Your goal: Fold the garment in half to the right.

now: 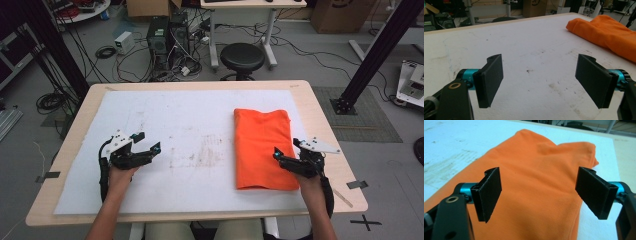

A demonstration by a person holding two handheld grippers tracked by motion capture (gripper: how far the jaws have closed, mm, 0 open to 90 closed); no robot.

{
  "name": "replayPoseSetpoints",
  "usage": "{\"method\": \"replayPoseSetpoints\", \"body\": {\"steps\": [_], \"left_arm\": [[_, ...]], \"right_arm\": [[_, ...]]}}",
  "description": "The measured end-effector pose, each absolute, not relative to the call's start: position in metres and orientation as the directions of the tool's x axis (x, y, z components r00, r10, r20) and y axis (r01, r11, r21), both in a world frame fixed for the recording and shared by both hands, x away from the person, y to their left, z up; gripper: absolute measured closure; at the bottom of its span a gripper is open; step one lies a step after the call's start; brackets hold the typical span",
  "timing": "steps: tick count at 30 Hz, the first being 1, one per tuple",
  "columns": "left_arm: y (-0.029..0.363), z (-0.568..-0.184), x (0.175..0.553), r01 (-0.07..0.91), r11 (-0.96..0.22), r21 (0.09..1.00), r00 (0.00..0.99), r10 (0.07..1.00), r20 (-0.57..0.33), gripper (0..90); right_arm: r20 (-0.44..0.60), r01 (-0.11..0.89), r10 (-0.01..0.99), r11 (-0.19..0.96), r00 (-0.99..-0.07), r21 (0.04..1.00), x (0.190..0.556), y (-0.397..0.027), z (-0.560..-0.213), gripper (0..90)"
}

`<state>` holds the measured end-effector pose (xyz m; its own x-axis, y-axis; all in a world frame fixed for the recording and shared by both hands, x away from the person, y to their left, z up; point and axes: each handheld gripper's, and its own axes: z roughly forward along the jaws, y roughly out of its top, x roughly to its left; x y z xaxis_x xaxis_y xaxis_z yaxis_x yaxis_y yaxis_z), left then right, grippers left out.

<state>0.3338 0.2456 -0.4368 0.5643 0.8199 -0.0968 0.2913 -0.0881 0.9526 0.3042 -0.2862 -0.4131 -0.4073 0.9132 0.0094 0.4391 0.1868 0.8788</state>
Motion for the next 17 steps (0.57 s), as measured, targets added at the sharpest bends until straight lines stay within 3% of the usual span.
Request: {"method": "replayPoseSetpoints", "body": {"steps": [17], "left_arm": [[0.2454, -0.4356, 0.333, 0.285, -0.085, 0.955, 0.561, 0.823, -0.094, 22.5]], "right_arm": [[0.0, 0.407, 0.905, 0.192, -0.426, 0.893, 0.2997, -0.2818, -0.4062, 21.4]]}}
